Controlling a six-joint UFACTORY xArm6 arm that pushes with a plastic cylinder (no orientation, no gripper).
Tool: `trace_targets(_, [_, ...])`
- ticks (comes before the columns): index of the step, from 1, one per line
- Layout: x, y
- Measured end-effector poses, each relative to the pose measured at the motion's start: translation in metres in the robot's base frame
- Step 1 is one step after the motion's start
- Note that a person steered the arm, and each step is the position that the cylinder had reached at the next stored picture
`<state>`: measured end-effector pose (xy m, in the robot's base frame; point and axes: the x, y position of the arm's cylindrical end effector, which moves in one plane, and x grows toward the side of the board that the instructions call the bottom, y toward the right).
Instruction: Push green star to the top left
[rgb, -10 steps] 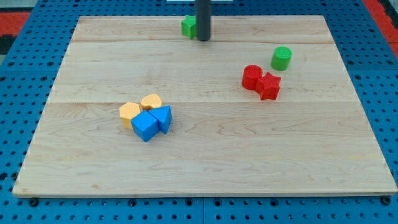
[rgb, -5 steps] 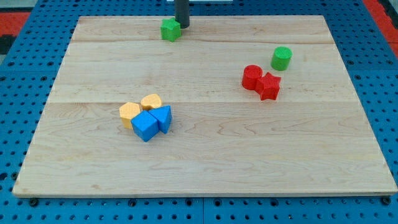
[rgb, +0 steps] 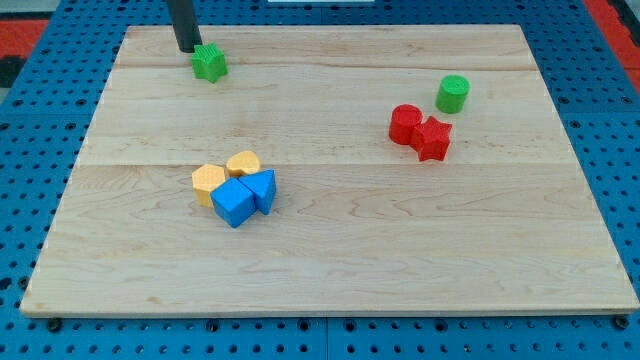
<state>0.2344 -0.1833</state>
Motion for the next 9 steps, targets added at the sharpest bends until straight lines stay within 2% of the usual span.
trace_targets(2, [-0.014,0.123])
trace_targets(3, [0.033,0.093])
trace_targets(4, [0.033,0.019])
trace_targets(6, [0.017,-0.002])
trace_targets(7, [0.048,0.047])
trace_targets(8, [0.100,0.021])
trace_targets(9, [0.102,-0.036])
